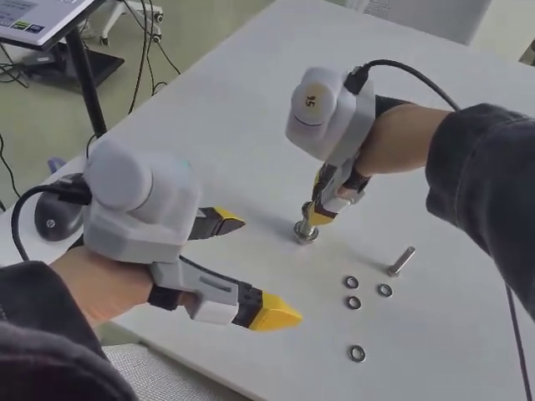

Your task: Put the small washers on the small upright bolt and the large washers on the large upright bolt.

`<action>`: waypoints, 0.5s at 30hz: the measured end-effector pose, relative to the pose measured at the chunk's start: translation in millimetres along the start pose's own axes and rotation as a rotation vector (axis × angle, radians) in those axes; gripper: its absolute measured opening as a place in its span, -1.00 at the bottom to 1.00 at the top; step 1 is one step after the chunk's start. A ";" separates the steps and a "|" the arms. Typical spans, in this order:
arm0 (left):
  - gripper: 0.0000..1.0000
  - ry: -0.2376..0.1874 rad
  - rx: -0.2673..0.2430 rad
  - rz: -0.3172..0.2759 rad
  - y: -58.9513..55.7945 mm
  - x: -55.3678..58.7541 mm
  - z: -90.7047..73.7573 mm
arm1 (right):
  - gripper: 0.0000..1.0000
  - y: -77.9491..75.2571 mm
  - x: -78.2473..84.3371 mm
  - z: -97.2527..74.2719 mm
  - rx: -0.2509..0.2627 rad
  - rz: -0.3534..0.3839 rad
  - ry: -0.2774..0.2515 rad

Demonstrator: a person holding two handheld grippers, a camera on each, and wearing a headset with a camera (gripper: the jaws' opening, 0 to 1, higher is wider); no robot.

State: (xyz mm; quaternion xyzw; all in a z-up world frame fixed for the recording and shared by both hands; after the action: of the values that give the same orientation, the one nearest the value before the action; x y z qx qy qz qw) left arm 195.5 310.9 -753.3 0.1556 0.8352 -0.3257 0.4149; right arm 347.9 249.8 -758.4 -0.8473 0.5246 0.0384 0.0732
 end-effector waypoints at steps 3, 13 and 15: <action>0.77 0.000 -0.002 0.000 0.3 0.0 0.0 | -0.55 1.5 0.6 4.4 -0.004 0.002 0.003; 0.77 0.004 -0.003 -0.002 0.4 0.3 0.3 | -0.54 4.3 3.1 17.3 -0.014 0.012 0.007; 0.77 0.005 -0.002 -0.003 0.4 0.6 0.3 | -0.54 5.7 2.2 18.9 -0.018 0.013 0.006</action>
State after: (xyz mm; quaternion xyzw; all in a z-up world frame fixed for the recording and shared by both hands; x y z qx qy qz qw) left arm 195.5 311.0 -754.1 0.1546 0.8368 -0.3252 0.4125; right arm 344.0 248.5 -777.7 -0.8445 0.5301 0.0409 0.0637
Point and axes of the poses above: the centre of the closed fingertips' face, and the gripper's own axes: z roughly forward along the fingers, y roughly to its left, x roughly out of its underside, the point moved 7 cm from there along -z, roughly backward along the fingers, and after that the axes turned 10 degrees about -z, right-handed, at the moved point
